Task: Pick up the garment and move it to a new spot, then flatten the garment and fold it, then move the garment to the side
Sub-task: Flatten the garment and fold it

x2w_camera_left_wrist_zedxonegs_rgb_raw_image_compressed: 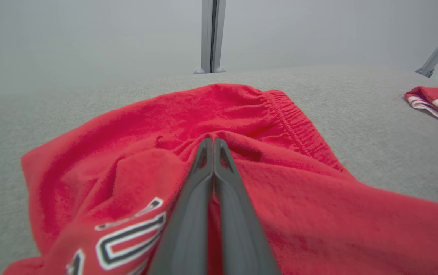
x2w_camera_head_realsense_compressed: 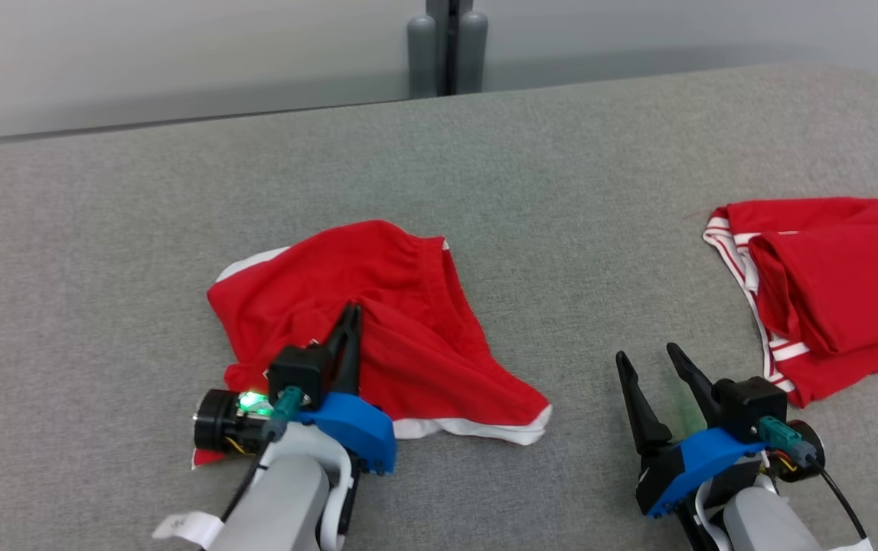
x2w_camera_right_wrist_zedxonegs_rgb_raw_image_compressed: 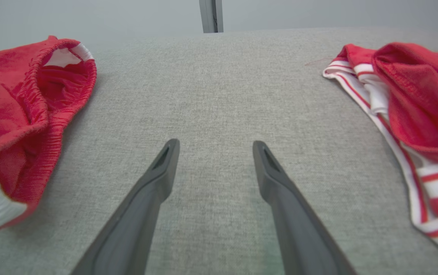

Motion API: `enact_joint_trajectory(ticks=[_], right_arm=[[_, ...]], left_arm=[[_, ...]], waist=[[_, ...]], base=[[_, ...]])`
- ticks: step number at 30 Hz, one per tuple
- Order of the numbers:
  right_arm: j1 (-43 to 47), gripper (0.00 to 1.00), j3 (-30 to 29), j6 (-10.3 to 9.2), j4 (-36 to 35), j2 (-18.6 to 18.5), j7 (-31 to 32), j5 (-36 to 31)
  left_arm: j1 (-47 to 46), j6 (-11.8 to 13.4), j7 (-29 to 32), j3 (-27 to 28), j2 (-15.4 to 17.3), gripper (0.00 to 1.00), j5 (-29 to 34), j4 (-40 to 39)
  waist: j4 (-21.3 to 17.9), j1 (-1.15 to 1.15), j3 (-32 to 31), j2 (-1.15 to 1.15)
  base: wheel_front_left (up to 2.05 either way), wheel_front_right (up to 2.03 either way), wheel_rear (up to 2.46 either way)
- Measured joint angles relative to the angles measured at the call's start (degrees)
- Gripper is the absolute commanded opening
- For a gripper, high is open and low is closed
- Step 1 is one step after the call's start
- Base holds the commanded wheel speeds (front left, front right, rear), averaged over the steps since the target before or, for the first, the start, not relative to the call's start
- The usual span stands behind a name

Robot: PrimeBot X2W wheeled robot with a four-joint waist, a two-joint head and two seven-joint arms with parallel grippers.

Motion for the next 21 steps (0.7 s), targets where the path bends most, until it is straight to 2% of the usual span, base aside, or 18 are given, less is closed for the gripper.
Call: enact_joint_trajectory(ticks=[10,11,12,13,16,21], right_arm=[[-1.8,1.0,1.4,0.0,-2.4,0.0,0.0,1.4],[-1.9,1.0,1.5,0.0,-2.7,0.0,0.0,1.5],[-1.9,1.0,1.6,0.0,-2.9,0.0,0.0,1.7],[-1.9,1.0,1.7,0.0,-3.0,0.0,0.0,1.7],[-1.8,1.0,2.0,0.0,-3.4,0.0,0.0,1.8],[-0.5,1.0,2.6,0.0,-3.6,0.0,0.0,2.2]], left_arm=[[-6.3,-0.6,0.0,5.5,0.4,0.0,3.5,7.4],[-6.6,-0.7,0.0,5.8,0.4,0.18,3.8,7.8],[-6.8,-0.7,0.0,6.4,0.4,0.77,4.1,7.9],[-6.8,-0.7,0.0,6.8,0.4,1.0,4.4,7.6],[-5.9,-0.6,0.0,8.8,0.3,1.0,4.5,5.2],[0.7,-0.9,0.0,12.8,0.2,1.0,5.4,-1.3]], waist=[[-2.0,0.0,2.9,0.0],[-2.1,0.01,2.9,0.0],[-2.1,0.0,2.8,0.0],[-2.0,0.01,2.6,0.0],[-1.5,0.0,1.4,0.0],[-0.3,0.0,-2.0,0.0]], base=[[0.0,0.0,0.0],[0.0,0.0,0.0],[0.0,0.0,0.0],[0.0,0.0,0.0],[0.0,0.0,0.0],[0.0,0.0,0.0]])
